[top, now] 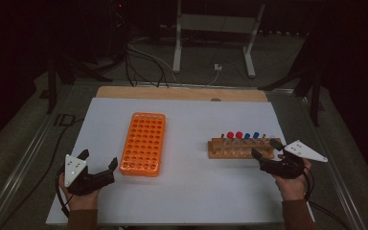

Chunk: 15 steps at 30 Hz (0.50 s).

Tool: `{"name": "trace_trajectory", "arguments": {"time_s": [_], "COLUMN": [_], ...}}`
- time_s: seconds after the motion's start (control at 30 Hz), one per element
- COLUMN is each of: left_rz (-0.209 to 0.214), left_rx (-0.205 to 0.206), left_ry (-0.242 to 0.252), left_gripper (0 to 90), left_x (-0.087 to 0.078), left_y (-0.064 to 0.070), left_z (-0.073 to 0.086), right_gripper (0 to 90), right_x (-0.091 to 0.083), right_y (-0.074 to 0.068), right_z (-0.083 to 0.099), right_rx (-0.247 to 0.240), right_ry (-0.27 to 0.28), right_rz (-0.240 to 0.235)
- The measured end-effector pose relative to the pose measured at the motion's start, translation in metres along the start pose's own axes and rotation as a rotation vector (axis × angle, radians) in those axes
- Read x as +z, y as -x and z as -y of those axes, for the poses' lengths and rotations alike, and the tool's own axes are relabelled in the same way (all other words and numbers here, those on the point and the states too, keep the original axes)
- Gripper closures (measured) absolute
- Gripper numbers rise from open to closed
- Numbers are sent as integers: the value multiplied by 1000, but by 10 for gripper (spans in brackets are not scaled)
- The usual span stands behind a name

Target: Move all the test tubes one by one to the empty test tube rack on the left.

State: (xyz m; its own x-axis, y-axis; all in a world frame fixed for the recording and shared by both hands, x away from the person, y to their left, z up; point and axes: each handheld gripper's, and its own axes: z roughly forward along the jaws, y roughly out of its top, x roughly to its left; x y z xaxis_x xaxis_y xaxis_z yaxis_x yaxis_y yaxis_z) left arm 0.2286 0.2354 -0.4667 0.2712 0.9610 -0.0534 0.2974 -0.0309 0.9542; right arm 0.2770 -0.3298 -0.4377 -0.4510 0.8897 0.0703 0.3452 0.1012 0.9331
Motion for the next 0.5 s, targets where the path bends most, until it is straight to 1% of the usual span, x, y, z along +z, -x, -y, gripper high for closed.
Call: {"name": "trace_trajectory", "arguments": {"time_s": [0.07, 0.1, 0.17, 0.23, 0.37, 0.4, 0.5], "left_rz": [2, 3, 4, 6, 7, 6, 6], "left_rx": [-3, -4, -6, -6, -7, -3, -5], "left_ry": [-1, -2, -1, -1, 1, -3, -7], "left_gripper": [11, 11, 11, 11, 11, 11, 11], "left_x": [0, 0, 0, 0, 1, 1, 2], "left_y": [0, 0, 0, 1, 2, 2, 1], "left_z": [0, 0, 1, 1, 1, 1, 2], "right_gripper": [253, 278, 339, 390, 505, 530, 596], "right_x": [1, 2, 4, 7, 15, 16, 20], "right_y": [4, 7, 13, 20, 35, 38, 47], "right_z": [-6, -9, -13, -15, -14, -13, -9], "right_rx": [-8, -15, -18, -18, -24, -22, -5], "right_ry": [-1, 0, -6, -10, -52, -64, -89], "right_rz": [36, 46, 88, 109, 168, 192, 212]}}
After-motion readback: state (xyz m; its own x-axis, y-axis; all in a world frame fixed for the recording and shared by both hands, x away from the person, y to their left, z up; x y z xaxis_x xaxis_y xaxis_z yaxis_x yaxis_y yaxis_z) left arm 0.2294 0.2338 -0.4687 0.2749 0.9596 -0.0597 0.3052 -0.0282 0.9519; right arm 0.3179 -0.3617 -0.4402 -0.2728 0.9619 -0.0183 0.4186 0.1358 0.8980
